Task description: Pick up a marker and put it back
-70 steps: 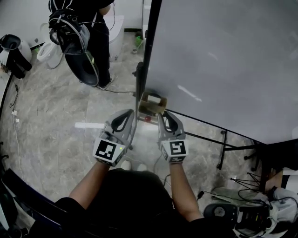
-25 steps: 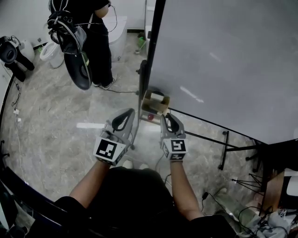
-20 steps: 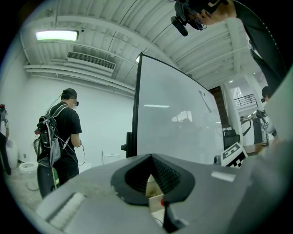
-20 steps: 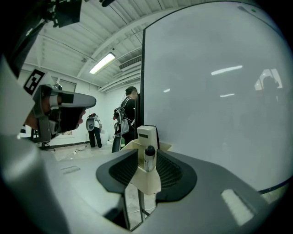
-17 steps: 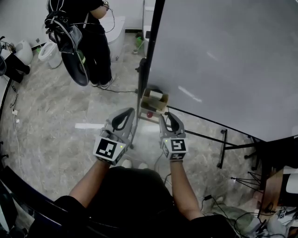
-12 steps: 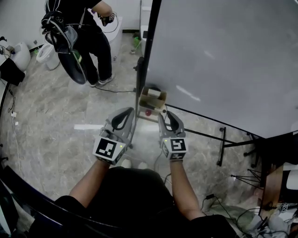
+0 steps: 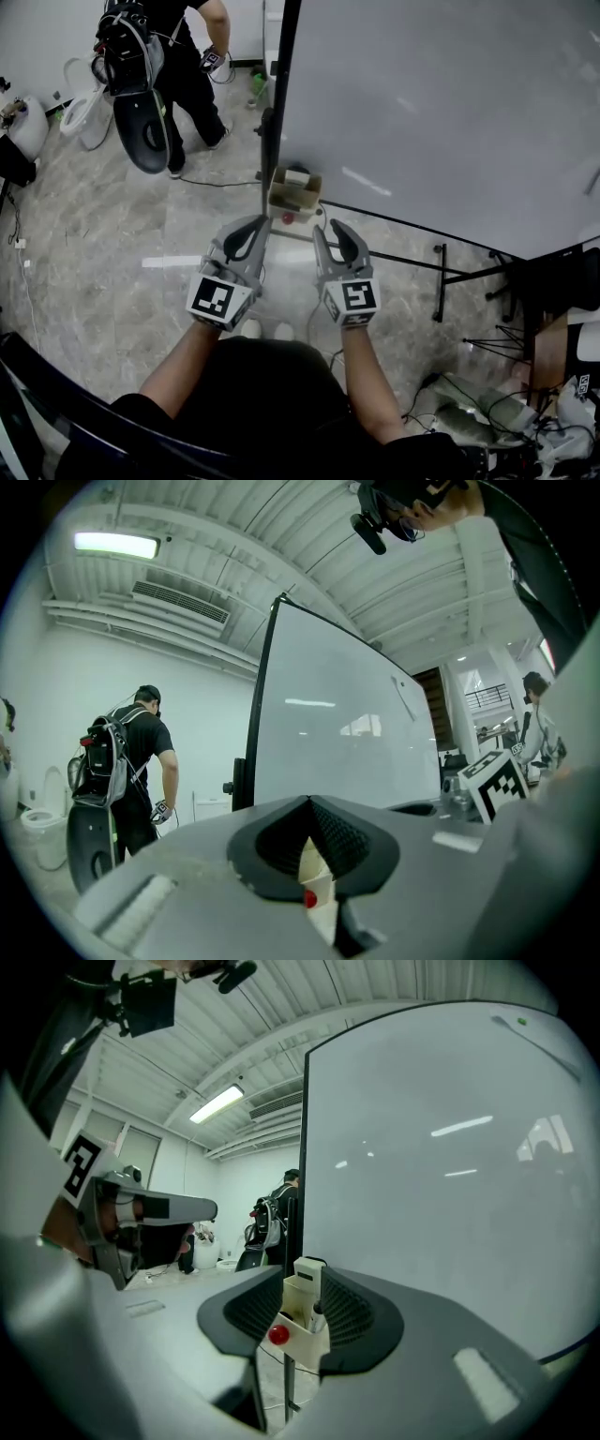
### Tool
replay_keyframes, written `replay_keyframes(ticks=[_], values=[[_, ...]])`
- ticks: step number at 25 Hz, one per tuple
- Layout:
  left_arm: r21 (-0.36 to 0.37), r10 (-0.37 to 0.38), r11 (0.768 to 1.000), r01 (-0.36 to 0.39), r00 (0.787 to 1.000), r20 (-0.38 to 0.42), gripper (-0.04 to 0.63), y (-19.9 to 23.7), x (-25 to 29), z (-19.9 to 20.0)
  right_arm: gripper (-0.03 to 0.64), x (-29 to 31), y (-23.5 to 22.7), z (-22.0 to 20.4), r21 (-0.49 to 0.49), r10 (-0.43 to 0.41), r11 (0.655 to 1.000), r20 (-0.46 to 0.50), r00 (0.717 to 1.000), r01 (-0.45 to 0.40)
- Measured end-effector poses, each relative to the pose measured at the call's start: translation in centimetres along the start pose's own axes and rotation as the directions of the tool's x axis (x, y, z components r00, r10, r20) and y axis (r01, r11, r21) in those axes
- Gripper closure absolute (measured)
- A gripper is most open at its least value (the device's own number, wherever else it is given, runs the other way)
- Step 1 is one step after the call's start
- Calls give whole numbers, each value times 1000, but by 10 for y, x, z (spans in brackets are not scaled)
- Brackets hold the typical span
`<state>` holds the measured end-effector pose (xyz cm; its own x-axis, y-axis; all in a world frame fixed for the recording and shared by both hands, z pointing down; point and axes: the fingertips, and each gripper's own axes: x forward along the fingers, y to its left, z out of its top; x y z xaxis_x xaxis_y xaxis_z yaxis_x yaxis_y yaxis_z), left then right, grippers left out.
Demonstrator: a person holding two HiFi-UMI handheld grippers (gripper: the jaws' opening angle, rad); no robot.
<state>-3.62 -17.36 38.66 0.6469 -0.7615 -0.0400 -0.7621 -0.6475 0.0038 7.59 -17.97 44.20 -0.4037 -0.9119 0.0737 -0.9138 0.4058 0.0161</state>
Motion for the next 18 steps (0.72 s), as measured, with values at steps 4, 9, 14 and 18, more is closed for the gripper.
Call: replay_keyframes(ticks=[4,9,14,18], values=[[-4,-17,1000,17,1000,7,592,-8,-3,2,537,-13,11,13,-17,23,1000,19,1000,-23],[-6,-46,999,46,999,7,592,-20,-6,1,591,-31,23,21,-26,38,999,39,999,-37],[-6,-75,997,75,997,8,592,-32,-9,1,607,-50,30,32,-9,33,999,65,997,-32],[-11,-89,996,89,996,8,592,-38,-12,0,607,-61,31,39,4,26,1000,84,996,-26]])
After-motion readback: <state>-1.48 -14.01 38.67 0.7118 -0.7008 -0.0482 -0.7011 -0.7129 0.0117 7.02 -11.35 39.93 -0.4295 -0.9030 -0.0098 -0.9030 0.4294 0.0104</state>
